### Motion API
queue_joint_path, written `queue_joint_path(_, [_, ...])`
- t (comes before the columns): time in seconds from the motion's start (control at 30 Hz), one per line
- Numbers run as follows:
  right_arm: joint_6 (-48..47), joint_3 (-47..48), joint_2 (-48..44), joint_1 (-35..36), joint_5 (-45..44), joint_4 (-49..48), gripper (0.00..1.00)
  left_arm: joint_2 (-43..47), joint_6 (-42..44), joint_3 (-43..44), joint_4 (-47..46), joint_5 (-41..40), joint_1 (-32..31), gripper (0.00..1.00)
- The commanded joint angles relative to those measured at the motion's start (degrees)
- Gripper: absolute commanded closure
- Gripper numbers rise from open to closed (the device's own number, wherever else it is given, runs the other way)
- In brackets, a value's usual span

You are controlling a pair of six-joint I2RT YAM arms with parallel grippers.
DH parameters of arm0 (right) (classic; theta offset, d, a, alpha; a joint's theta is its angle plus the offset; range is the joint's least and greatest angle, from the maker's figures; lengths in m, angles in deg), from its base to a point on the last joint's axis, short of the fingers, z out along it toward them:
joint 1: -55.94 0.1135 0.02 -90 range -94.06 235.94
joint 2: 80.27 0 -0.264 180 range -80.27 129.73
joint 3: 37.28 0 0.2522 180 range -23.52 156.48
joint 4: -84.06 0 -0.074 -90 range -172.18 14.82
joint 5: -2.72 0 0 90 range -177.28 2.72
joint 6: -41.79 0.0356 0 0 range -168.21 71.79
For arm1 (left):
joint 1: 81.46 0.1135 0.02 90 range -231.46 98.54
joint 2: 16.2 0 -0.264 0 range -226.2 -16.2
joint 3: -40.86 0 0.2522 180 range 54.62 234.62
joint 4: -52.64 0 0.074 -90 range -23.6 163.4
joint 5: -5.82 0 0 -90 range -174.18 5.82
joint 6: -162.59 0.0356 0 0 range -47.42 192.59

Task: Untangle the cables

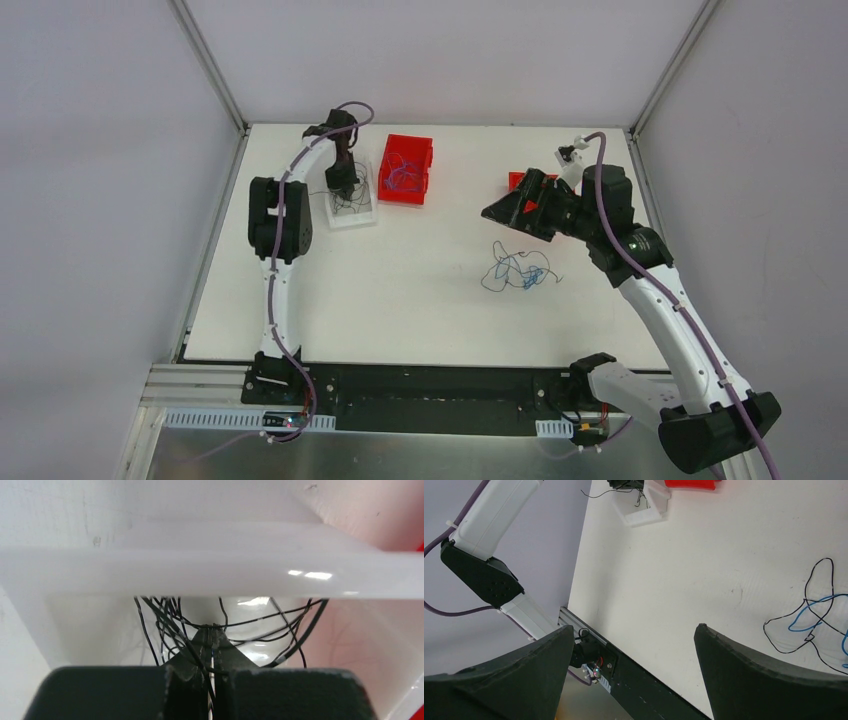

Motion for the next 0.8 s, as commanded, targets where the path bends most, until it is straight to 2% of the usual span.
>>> queue_joint_path(0.0, [-0.68, 2.23, -1.09, -0.37, 0.0, 0.36, 0.06, -3.54, -5.65, 0.49, 0.73, 12.77, 1.48, 1.0])
queue_joint_path(0.13, [-0.62, 2.23, -1.24, -0.52, -0.03, 0.35, 0.06, -4.96, -6.87, -0.15, 0.95, 16.13, 2.31, 1.0])
queue_joint_path(0.27, [-0.74, 2.3, -1.27, -0.46, -0.08, 0.4, 0.06, -0.99, -6.16, -1.38, 0.98, 15.85, 2.2, 1.0])
queue_joint_path(0.3, [-0.65, 2.34, -1.14, -0.45, 0.0, 0.42, 0.06, 0.56, -5.7, -1.58, 0.99, 15.75, 2.22, 0.94])
queue_joint_path(0.37, [-0.44, 2.4, -0.89, -0.45, 0.22, 0.22, 0.06, 3.56, -5.18, -1.76, 1.1, 14.16, 2.22, 0.78])
queue_joint_path(0.47, [-0.2, 2.24, -0.72, -0.52, 0.58, -0.15, 0.06, 7.79, -4.54, -2.03, 1.55, 11.61, 2.12, 0.66])
queue_joint_path(0.77, [0.33, 1.62, -0.62, -0.45, 1.13, -0.97, 0.06, 14.38, -3.13, -1.65, 3.76, 11.15, 0.81, 0.62])
